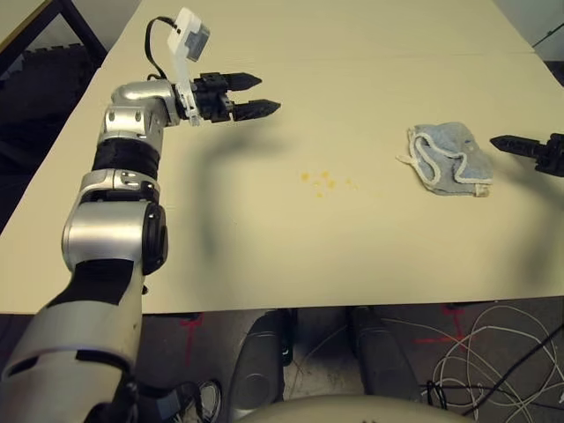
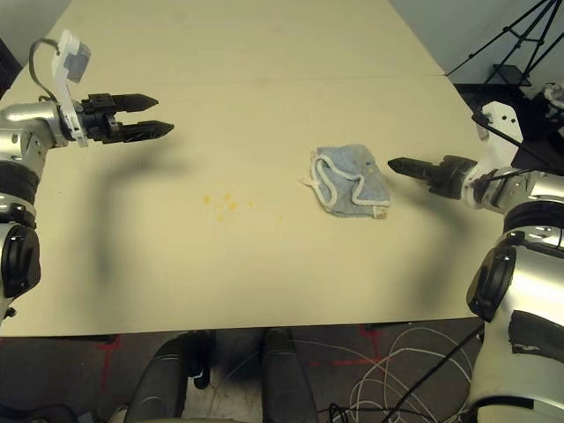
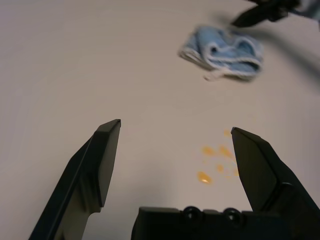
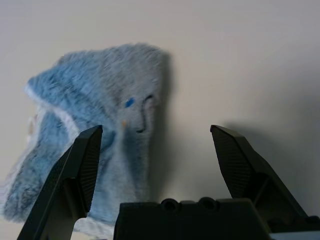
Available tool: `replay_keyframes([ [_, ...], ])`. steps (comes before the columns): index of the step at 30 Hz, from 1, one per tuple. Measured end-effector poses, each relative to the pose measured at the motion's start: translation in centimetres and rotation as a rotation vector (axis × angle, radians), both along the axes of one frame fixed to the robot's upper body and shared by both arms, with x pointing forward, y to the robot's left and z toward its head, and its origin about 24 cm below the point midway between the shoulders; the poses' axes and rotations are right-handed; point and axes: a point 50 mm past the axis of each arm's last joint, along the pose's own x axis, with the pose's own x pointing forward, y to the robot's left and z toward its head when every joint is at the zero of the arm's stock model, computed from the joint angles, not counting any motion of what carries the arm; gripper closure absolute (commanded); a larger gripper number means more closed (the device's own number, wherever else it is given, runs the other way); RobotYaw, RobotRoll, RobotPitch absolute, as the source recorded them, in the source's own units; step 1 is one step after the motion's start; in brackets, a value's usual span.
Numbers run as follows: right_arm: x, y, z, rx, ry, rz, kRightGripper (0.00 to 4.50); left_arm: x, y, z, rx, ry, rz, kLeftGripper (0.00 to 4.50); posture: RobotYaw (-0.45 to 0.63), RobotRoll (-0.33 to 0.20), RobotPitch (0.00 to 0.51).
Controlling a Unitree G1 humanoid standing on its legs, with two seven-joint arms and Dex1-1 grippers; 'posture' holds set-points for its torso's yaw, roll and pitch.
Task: Wipe the water off the table with a rag.
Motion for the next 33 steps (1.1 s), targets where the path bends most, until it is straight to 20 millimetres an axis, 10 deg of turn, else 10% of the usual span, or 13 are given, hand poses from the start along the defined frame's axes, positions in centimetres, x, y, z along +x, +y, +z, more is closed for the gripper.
replay_keyframes([
  [18,0.4,1.9,-1.3,-0.021,0.132,0.109,0.02,-1.7,-1.2,-2.2,0.06,0.08,-0.069,0.0,0.06,0.0,0.256],
  [33,0.5,3.0,-2.1,0.084,0.178,0.11,4.47,-1.7,-1.5,-2.7,0.049,0.08,-0.051,0.0,0.03,0.0,0.245],
])
